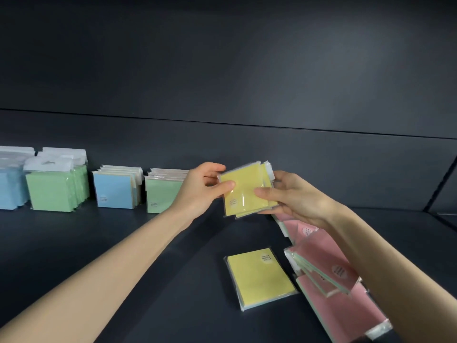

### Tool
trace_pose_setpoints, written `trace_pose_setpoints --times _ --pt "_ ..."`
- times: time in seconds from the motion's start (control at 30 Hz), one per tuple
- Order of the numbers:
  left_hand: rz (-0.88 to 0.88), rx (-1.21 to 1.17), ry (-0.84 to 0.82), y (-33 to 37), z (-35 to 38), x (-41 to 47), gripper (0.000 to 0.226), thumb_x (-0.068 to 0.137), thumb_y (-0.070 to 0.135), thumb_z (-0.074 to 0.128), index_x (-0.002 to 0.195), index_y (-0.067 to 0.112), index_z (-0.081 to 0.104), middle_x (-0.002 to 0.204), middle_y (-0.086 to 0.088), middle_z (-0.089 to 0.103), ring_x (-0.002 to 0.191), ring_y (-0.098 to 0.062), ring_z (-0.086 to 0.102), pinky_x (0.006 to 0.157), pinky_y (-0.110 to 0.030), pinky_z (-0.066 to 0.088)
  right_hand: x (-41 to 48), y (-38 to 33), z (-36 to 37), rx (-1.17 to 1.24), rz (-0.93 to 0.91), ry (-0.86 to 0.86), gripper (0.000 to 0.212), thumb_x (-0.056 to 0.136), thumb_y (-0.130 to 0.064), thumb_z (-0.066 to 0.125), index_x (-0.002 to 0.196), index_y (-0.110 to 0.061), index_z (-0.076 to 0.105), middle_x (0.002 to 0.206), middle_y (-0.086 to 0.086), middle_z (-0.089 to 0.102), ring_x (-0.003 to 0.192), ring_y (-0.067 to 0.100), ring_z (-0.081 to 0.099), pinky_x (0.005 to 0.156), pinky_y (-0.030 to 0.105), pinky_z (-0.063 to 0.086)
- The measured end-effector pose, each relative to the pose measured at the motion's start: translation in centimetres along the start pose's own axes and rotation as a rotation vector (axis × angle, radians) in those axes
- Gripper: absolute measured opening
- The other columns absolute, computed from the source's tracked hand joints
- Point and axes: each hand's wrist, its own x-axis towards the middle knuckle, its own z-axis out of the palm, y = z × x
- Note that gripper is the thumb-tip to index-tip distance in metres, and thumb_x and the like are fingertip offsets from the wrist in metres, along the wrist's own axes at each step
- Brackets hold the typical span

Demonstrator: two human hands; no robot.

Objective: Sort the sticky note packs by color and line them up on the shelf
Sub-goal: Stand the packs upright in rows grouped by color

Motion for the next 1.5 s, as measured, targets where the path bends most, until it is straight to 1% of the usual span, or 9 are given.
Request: trace_pose_setpoints --times 0.2,0.4,0.53,0.73,0.9,1.13,1.27,1.37,1.5 --pt "-0.063 -0.046 -0.237 0.6 -2.1 -0.5 0.039 0.082 0.004 0.069 0.12 0.011 0.058 0.103 0.001 0.07 0.091 -0.013 0.069 0.076 -0.023 0.057 0.2 -0.5 0.3 -0.189 0.028 -0.055 0.027 0.089 0.002 0.058 0.112 -0.013 0.057 0.107 0.006 0.069 0.098 0.02 0.067 0.084 0.026 0.055" --pt "0.085 0.328 -0.271 -0.8 -2.7 0.0 0.031 0.081 0.009 0.072 0.107 0.016 0.058 0.098 0.002 0.067 0.091 -0.021 0.065 0.086 -0.038 0.052 2.6 0.8 1.5 -0.632 0.108 0.037 0.038 0.081 -0.01 0.07 0.115 -0.012 0.052 0.1 0.003 0.063 0.09 0.017 0.061 0.085 0.03 0.049" --pt "0.125 0.606 -0.327 -2.3 -2.9 0.4 0.047 0.086 0.023 0.067 0.129 0.023 0.048 0.118 0.005 0.056 0.108 -0.019 0.055 0.095 -0.041 0.047 3.1 1.2 2.3 -0.787 0.143 0.062 0.054 0.08 -0.016 0.071 0.124 -0.014 0.039 0.107 0.005 0.058 0.099 0.019 0.057 0.087 0.03 0.047" --pt "0.42 1.003 -0.362 -1.3 -3.0 1.3 0.051 0.092 0.032 0.058 0.138 0.016 0.043 0.128 0.003 0.045 0.115 -0.014 0.042 0.098 -0.03 0.036 3.8 1.1 2.9 -0.918 0.053 0.096 0.05 0.08 -0.01 0.068 0.121 -0.011 0.04 0.103 0.011 0.058 0.085 0.02 0.053 0.059 0.02 0.042" --pt "0.66 1.361 -0.333 -1.5 -3.2 3.4 0.054 0.093 0.044 0.051 0.137 0.014 0.044 0.127 -0.001 0.052 0.117 -0.02 0.045 0.095 -0.031 0.028 5.2 1.1 2.8 -0.909 0.076 0.138 0.044 0.082 -0.008 0.066 0.119 -0.01 0.043 0.101 0.01 0.06 0.085 0.021 0.056 0.064 0.024 0.044" --pt "0.629 1.368 -0.353 -1.5 -3.9 5.3 0.05 0.09 0.05 0.051 0.132 0.023 0.05 0.125 0.004 0.049 0.116 -0.016 0.041 0.096 -0.03 0.025 6.9 1.3 3.0 -0.879 0.087 0.198 0.044 0.084 -0.006 0.065 0.119 -0.008 0.04 0.104 0.011 0.057 0.088 0.02 0.056 0.062 0.021 0.044" --pt "0.664 1.365 -0.343 -2.0 -3.9 5.6 0.05 0.09 0.044 0.055 0.133 0.018 0.052 0.12 -0.002 0.051 0.112 -0.021 0.045 0.093 -0.033 0.029 7.5 1.6 3.5 -0.948 0.122 0.255 0.035 0.084 -0.005 0.063 0.108 -0.006 0.038 0.102 0.015 0.056 0.089 0.027 0.06 0.07 0.034 0.051" --pt "0.67 1.365 -0.326 -2.4 -3.8 5.7 0.049 0.09 0.042 0.056 0.131 0.016 0.053 0.117 -0.003 0.049 0.108 -0.022 0.046 0.091 -0.032 0.03 7.6 2.0 4.3 -1.022 0.13 0.273 0.03 0.086 0.001 0.053 0.095 -0.011 0.028 0.091 0.014 0.051 0.079 0.028 0.054 0.06 0.035 0.045" --pt "0.67 1.363 -0.349 -2.6 -3.8 5.8 0.049 0.092 0.044 0.053 0.132 0.015 0.05 0.119 -0.001 0.049 0.109 -0.02 0.046 0.092 -0.03 0.03 7.4 2.1 4.6 -1.054 0.11 0.262 0.037 0.086 0.003 0.05 0.112 -0.009 0.027 0.083 0.013 0.051 0.073 0.027 0.055 0.065 0.041 0.049"
